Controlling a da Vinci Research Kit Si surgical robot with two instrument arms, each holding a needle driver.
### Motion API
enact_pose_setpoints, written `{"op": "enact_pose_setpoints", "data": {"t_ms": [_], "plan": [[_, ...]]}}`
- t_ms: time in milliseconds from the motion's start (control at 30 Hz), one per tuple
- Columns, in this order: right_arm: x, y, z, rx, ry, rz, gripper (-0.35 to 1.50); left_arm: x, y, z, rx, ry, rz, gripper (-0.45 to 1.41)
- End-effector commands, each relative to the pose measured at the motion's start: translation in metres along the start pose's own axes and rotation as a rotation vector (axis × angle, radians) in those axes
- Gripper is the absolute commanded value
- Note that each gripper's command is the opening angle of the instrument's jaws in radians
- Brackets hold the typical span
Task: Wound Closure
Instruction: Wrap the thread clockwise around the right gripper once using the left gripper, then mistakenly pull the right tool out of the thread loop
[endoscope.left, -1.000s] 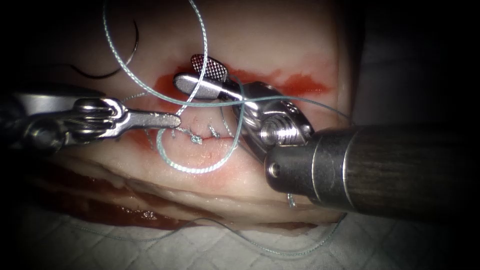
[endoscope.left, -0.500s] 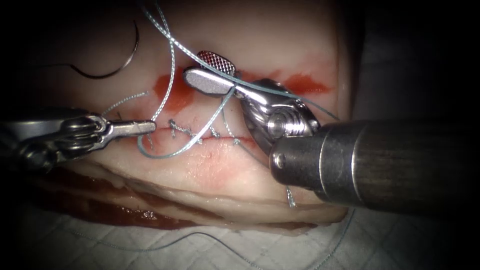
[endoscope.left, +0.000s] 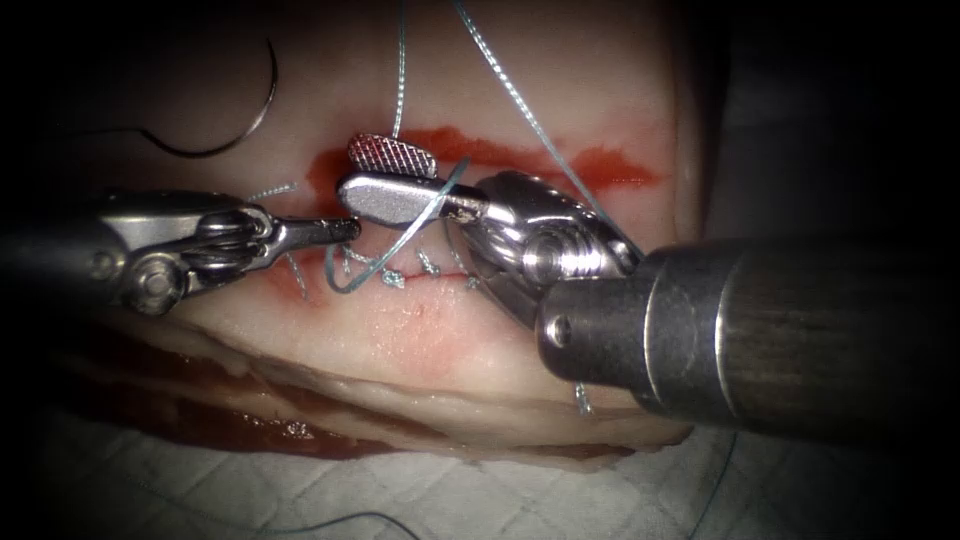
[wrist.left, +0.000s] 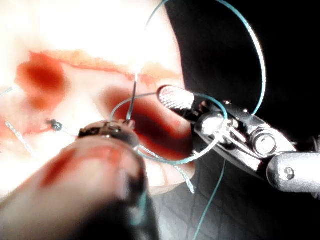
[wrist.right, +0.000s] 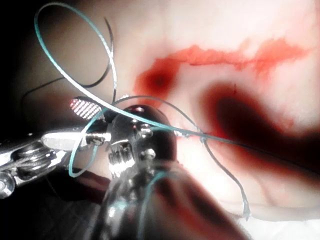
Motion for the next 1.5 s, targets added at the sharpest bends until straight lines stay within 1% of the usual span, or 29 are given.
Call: {"op": "enact_pose_setpoints", "data": {"t_ms": [33,67,167,233,300,367,467,500,600,633,700,733,767,800,900,1000,1133,1200,1233,1267,1300,1367,1467,1500], "plan": [[0.0002,0.0001,0.0012,-0.034,0.008,-0.01,1.04,-0.0002,0.0004,0.0012,-0.004,-0.003,0.004,-0.45],[0.0,0.0007,0.0014,-0.088,0.036,-0.038,1.08,-0.0009,0.0011,0.0025,0.003,0.001,0.006,-0.45],[-0.0002,0.0009,0.0014,-0.09,0.029,-0.049,1.08,-0.0013,0.0013,0.003,0.011,0.009,0.007,-0.45],[-0.0003,0.001,0.0013,-0.087,0.048,-0.046,1.01,-0.0016,0.0015,0.0034,0.015,0.013,0.008,-0.45],[-0.0004,0.001,0.0012,-0.06,0.116,-0.07,0.93,-0.0018,0.0015,0.0037,0.019,0.017,0.008,-0.45],[-0.0006,0.0008,0.0012,-0.026,0.191,-0.12,0.91,-0.002,0.0014,0.004,0.041,0.023,0.018,-0.45],[-0.0009,0.0,0.001,0.0,0.253,-0.212,0.84,-0.0022,0.0009,0.0047,0.076,0.021,0.067,-0.45],[-0.0009,-0.0002,0.0009,0.012,0.292,-0.237,0.84,-0.0024,0.0007,0.0049,0.092,0.02,0.077,-0.45],[-0.0005,-0.0006,0.0005,0.057,0.466,-0.35,0.84,-0.0029,0.0003,0.0053,0.127,0.013,0.099,-0.45],[-0.0002,-0.0007,0.0002,0.074,0.537,-0.395,0.84,-0.003,0.0002,0.0053,0.131,0.013,0.099,-0.45],[0.0,-0.0009,-0.0001,0.092,0.637,-0.469,0.86,-0.003,0.0001,0.0055,0.139,0.016,0.113,-0.45],[0.0,-0.0009,-0.0003,0.094,0.69,-0.516,0.89,-0.003,0.0,0.0057,0.143,0.016,0.115,-0.45],[0.0,-0.0009,-0.0006,0.103,0.759,-0.562,0.89,-0.0029,0.0,0.0057,0.148,0.02,0.117,-0.45],[-0.0001,-0.0009,-0.0007,0.108,0.809,-0.595,0.89,-0.0028,0.0,0.0058,0.15,0.021,0.12,-0.45],[-0.0003,-0.0008,-0.0014,0.086,0.965,-0.717,0.89,-0.0022,-0.0002,0.0062,0.171,0.018,0.164,-0.45],[-0.0002,-0.0007,-0.0018,0.059,1.096,-0.817,0.89,-0.0019,-0.0005,0.0065,0.191,0.002,0.186,-0.45],[-0.0002,-0.0006,-0.0024,0.04,1.194,-0.88,0.88,-0.0018,-0.0008,0.0067,0.217,-0.003,0.203,-0.45],[-0.0002,-0.0005,-0.0028,0.026,1.27,-0.928,0.88,-0.0017,-0.0009,0.0066,0.223,0.0,0.205,-0.45],[0.0,-0.0004,-0.0031,0.015,1.337,-0.957,0.88,-0.0017,-0.001,0.0066,0.212,-0.012,0.21,-0.45],[0.0,-0.0004,-0.0031,0.015,1.337,-0.957,0.88,-0.0017,-0.001,0.0066,0.212,-0.012,0.21,-0.45],[0.0002,-0.0004,-0.0032,0.001,1.373,-0.975,0.86,-0.0017,-0.001,0.0066,0.212,-0.02,0.215,-0.45],[0.0004,-0.0003,-0.0034,-0.018,1.403,-1.004,0.86,-0.0017,-0.0011,0.0067,0.212,-0.024,0.22,-0.45],[0.0004,-0.0002,-0.0033,-0.043,1.405,-1.041,0.91,-0.0016,-0.001,0.007,0.208,-0.03,0.228,-0.45],[0.0003,-0.0002,-0.0032,-0.039,1.386,-1.055,0.93,-0.0015,-0.0009,0.0071,0.207,-0.031,0.23,-0.45]]}}
